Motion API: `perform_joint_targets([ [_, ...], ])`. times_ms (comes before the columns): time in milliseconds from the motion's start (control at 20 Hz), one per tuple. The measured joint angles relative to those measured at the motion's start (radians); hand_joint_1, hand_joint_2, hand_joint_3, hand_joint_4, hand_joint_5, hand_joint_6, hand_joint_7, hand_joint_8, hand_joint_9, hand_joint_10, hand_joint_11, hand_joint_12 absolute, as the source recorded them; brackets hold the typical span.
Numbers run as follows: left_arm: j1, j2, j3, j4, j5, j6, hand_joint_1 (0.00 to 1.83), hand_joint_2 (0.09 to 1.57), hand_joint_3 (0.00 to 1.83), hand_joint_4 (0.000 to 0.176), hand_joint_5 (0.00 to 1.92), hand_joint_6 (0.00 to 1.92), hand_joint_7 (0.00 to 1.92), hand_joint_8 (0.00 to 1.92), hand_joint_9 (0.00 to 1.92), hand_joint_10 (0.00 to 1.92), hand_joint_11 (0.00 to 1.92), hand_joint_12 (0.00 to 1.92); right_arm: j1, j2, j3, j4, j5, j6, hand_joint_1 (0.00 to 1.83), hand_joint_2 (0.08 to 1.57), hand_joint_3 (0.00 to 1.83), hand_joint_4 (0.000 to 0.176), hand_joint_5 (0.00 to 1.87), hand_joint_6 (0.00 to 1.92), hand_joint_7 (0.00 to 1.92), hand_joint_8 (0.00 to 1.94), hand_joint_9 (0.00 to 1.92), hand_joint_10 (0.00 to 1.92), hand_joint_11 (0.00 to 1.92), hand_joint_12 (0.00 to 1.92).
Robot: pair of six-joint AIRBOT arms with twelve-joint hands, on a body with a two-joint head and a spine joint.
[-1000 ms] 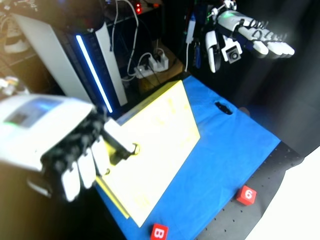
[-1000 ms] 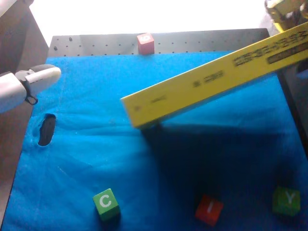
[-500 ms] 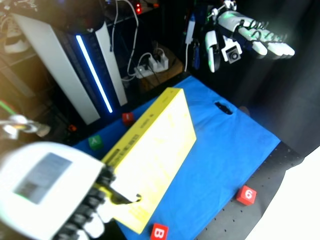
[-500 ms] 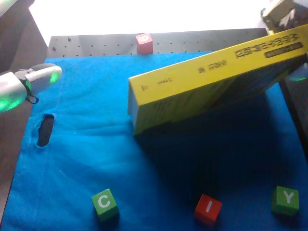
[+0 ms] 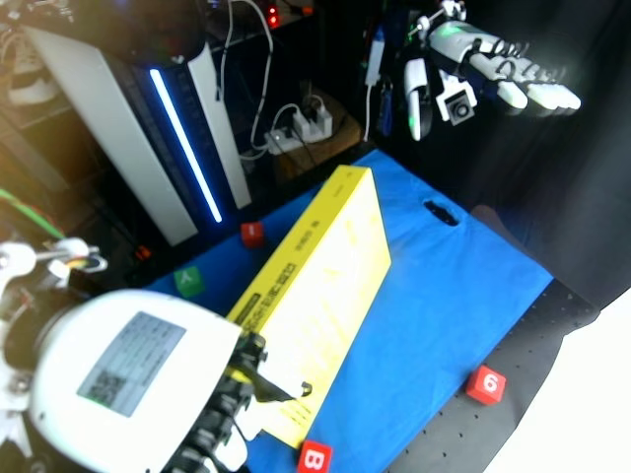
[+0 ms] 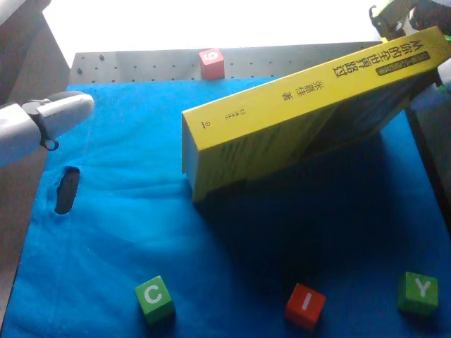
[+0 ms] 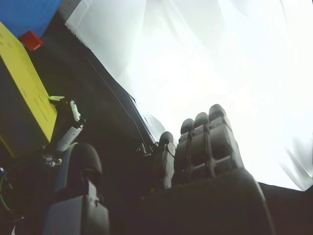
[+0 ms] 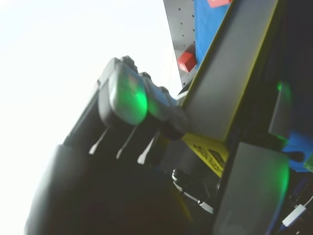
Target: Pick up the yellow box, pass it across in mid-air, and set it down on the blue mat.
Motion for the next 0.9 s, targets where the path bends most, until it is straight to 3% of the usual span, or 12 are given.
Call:
perform_joint_targets([
  [100, 0.000, 0.000, 0.000, 0.000, 0.000, 0.000, 0.41, 1.18, 0.00, 0.175, 0.00, 0.00, 0.00, 0.00, 0.00, 0.00, 0.00, 0.00, 0.000, 0.003, 0.001, 0.004, -0.016, 0.002, 1.25, 1.17, 0.03, 0.000, 0.83, 1.92, 0.91, 1.94, 1.02, 1.92, 1.12, 1.92],
  [150, 0.000, 0.000, 0.000, -0.003, 0.000, 0.000, 0.43, 1.19, 0.00, 0.175, 0.00, 0.00, 0.00, 0.00, 0.00, 0.00, 0.00, 0.00, 0.000, 0.008, 0.001, 0.002, -0.031, 0.002, 1.28, 1.19, 0.03, 0.000, 1.01, 1.92, 1.09, 1.94, 1.07, 1.92, 1.01, 1.92],
  [250, 0.000, 0.000, 0.000, -0.003, 0.000, 0.000, 0.41, 1.19, 0.01, 0.161, 0.00, 0.00, 0.00, 0.00, 0.00, 0.00, 0.00, 0.00, 0.000, 0.009, 0.001, 0.002, -0.039, 0.002, 1.31, 1.19, 0.03, 0.000, 1.08, 1.92, 1.20, 1.94, 1.20, 1.92, 1.24, 1.92],
  [350, 0.000, 0.000, 0.000, -0.003, 0.000, 0.000, 0.39, 1.19, 0.00, 0.174, 0.00, 0.00, 0.00, 0.00, 0.00, 0.00, 0.00, 0.00, 0.000, 0.016, 0.001, 0.001, -0.052, 0.001, 1.32, 1.19, 0.02, 0.000, 1.03, 1.92, 1.18, 1.94, 1.24, 1.92, 1.37, 1.92],
  [400, 0.001, 0.000, 0.000, -0.004, 0.000, 0.000, 0.40, 1.20, 0.01, 0.168, 0.00, 0.00, 0.00, 0.00, 0.00, 0.00, 0.00, 0.00, 0.000, 0.018, 0.001, 0.000, -0.054, 0.000, 1.34, 1.18, 0.02, 0.000, 1.02, 1.92, 1.17, 1.94, 1.24, 1.92, 1.37, 1.92],
  [700, 0.005, -0.001, 0.000, -0.008, -0.003, 0.000, 0.39, 1.22, 0.01, 0.176, 0.00, 0.00, 0.00, 0.00, 0.00, 0.00, 0.00, 0.00, 0.000, 0.010, 0.022, 0.000, -0.056, -0.001, 1.33, 1.19, 0.01, 0.000, 0.99, 1.92, 1.11, 1.94, 1.17, 1.92, 1.22, 1.92],
  [750, 0.005, -0.002, 0.000, -0.012, 0.000, 0.000, 0.37, 1.22, 0.01, 0.176, 0.00, 0.00, 0.00, 0.00, 0.00, 0.00, 0.00, 0.00, 0.000, 0.000, 0.033, 0.001, -0.055, -0.001, 1.32, 1.19, 0.01, 0.000, 0.98, 1.92, 1.08, 1.94, 1.14, 1.92, 1.16, 1.92],
  [800, 0.005, -0.002, 0.000, -0.013, -0.002, 0.000, 0.37, 1.23, 0.01, 0.174, 0.00, 0.00, 0.00, 0.00, 0.00, 0.00, 0.00, 0.00, 0.000, -0.013, 0.045, 0.001, -0.047, -0.001, 1.28, 1.19, 0.01, 0.000, 0.89, 1.92, 0.95, 1.94, 0.95, 1.92, 0.83, 1.92],
  [850, 0.005, -0.003, 0.000, -0.012, -0.001, 0.000, 0.37, 1.24, 0.01, 0.154, 0.00, 0.00, 0.00, 0.00, 0.00, 0.00, 0.00, 0.00, 0.000, -0.022, 0.050, 0.002, -0.039, -0.001, 1.24, 1.20, 0.00, 0.000, 0.85, 1.92, 0.85, 1.94, 0.79, 1.92, 0.59, 1.92],
  [900, 0.005, -0.003, 0.000, -0.011, 0.000, 0.000, 0.38, 1.24, 0.01, 0.153, 0.00, 0.00, 0.00, 0.00, 0.00, 0.00, 0.00, 0.00, 0.000, -0.033, 0.062, 0.002, -0.033, -0.001, 1.21, 1.21, 0.01, 0.000, 0.86, 1.92, 0.82, 1.94, 0.70, 1.92, 0.37, 1.92],
])
